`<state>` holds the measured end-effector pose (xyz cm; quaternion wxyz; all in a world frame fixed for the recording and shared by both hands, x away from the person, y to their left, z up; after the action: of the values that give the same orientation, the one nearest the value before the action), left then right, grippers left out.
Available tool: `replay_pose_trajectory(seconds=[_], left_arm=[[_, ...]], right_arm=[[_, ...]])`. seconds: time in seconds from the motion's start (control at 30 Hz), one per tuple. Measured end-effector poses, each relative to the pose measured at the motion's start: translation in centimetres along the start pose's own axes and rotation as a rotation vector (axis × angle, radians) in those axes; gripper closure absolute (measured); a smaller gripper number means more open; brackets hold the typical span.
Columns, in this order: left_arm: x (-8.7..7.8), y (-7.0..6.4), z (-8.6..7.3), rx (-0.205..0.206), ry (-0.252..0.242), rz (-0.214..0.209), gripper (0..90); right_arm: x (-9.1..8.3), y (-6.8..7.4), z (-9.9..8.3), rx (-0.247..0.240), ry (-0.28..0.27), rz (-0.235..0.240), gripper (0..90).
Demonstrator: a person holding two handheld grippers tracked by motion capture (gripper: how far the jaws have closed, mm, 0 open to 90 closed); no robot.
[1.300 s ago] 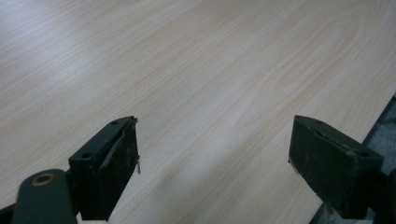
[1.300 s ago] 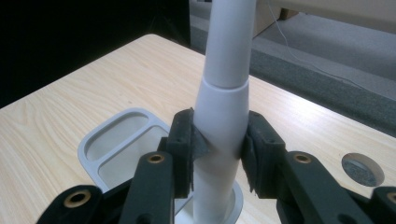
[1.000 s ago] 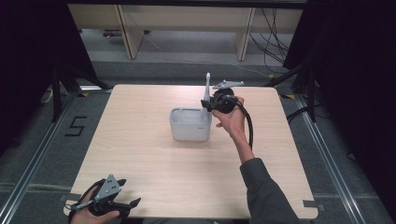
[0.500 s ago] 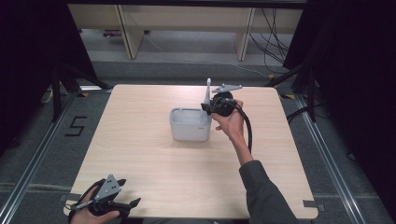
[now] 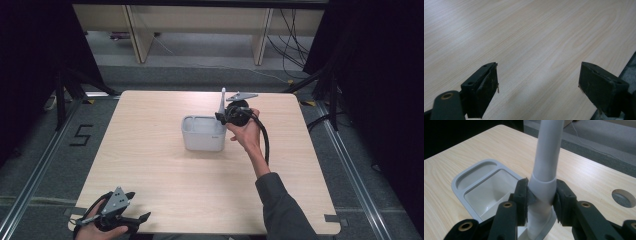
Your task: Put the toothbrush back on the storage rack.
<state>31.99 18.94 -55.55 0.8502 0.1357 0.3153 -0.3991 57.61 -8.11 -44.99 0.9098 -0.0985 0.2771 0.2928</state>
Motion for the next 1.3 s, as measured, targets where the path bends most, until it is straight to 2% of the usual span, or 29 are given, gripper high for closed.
replay_pose_trajectory(seconds=[0.03, 0.2, 0.23, 0.27, 0.33, 0.43, 0.5, 0.6, 0.63, 0.7, 0.73, 0.77, 0.83, 0.87, 0.93, 0.97, 1.0, 1.03, 1.1, 1.13, 1.2, 1.23, 1.27, 1.3], left_arm=[[0.0, 0.1, 0.0, 0.007, 0.0, 0.005, 15.4], [0.0, 0.1, 0.0, 0.011, 0.001, 0.005, 15.4], [0.0, 0.1, 0.0, 0.011, 0.0, 0.005, 15.4], [0.0, -0.1, 0.0, -0.017, -0.001, -0.004, 15.4], [0.0, -0.1, 0.0, -0.018, 0.0, -0.003, 15.4], [0.0, -0.1, -0.1, -0.017, 0.002, -0.001, 15.4], [0.0, -0.1, -0.1, -0.015, 0.005, -0.006, 15.4], [0.0, -0.1, -0.1, -0.011, 0.005, -0.005, 15.4], [0.0, 0.3, 0.1, 0.038, 0.004, 0.008, 15.4], [0.0, 0.0, 0.0, 0.007, 0.006, 0.001, 15.4], [0.0, 0.0, 0.0, 0.007, 0.005, -0.002, 15.4], [0.0, 0.1, 0.0, 0.016, 0.002, 0.002, 15.4], [0.1, 0.2, 0.0, 0.021, 0.007, 0.006, 15.4], [0.1, -0.2, 0.0, -0.013, -0.006, -0.005, 15.4], [0.0, 0.1, 0.0, 0.017, 0.007, 0.006, 15.4], [0.0, 0.2, 0.0, 0.024, 0.009, 0.005, 15.4], [0.1, 0.1, 0.0, 0.005, 0.005, 0.008, 15.4], [0.0, 0.1, 0.0, 0.019, 0.009, 0.004, 15.4], [0.3, -0.4, 0.2, -0.027, -0.024, -0.012, 15.4], [0.2, -0.3, 0.0, -0.019, -0.006, -0.006, 15.4], [0.1, -0.1, 0.0, -0.012, -0.003, -0.003, 15.4], [0.0, 0.1, -0.1, 0.01, 0.01, 0.003, 15.4], [0.0, 0.1, 0.0, 0.017, 0.007, 0.007, 15.4], [0.0, 0.1, 0.0, 0.014, 0.007, 0.007, 15.4]], right_arm=[[0.0, -0.1, 0.0, -0.007, 0.0, -0.014, 67.2], [0.1, 0.1, -0.2, -0.002, 0.017, -0.003, 67.2], [0.1, 0.2, -0.2, 0.011, 0.017, 0.002, 67.2], [0.2, 0.2, -0.3, 0.005, 0.015, -0.001, 67.3], [0.2, 0.0, -0.3, -0.022, 0.017, -0.016, 67.5], [0.2, 0.1, -0.2, -0.015, 0.006, -0.007, 67.8], [0.1, 0.3, -0.1, 0.009, 0.011, 0.001, 63.5], [-0.1, 0.2, -0.1, -0.01, 0.009, -0.017, 57.3], [-0.1, 0.0, -0.1, -0.03, -0.004, -0.021, 53.6], [-0.2, 0.1, -0.3, -0.011, 0.008, -0.026, 48.6], [-0.2, 0.2, -0.3, -0.012, 0.003, -0.017, 46.0], [-0.3, 0.3, -0.3, 0.022, -0.001, -0.024, 44.0], [-0.4, 0.2, -0.2, -0.003, -0.023, -0.026, 39.8], [-0.6, 0.3, -0.4, 0.019, -0.013, -0.022, 38.5], [-0.9, 0.2, -0.3, 0.001, -0.021, -0.018, 37.8], [-1.0, 0.3, -0.4, 0.02, -0.021, -0.02, 37.5], [-1.3, 0.4, -0.4, 0.023, -0.02, -0.014, 36.9], [-1.4, 0.2, -0.4, 0.003, -0.021, -0.017, 36.6], [-1.7, 0.3, -0.4, 0.021, -0.027, -0.015, 36.5], [-1.9, 0.4, -0.4, 0.026, -0.021, -0.009, 36.3], [-2.1, 0.3, -0.2, 0.017, -0.041, -0.012, 36.1], [-2.2, 0.2, -0.2, 0.012, -0.042, -0.011, 36.1], [-2.4, 0.5, -0.2, 0.036, -0.038, -0.007, 36.0], [-2.5, 0.5, -0.2, 0.029, -0.044, -0.005, 36.0]])
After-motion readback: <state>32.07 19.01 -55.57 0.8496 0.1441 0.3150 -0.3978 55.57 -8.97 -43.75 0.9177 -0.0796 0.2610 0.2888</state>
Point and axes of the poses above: each handheld gripper's, and its own axes: x roughly forward along the jaws, z roughly out of its top, y roughly to its left, the point moved 9 cm from there along x, roughly forward along the jaws, and after that the axes turned 5 degrees about -z, right-handed, at the moved point
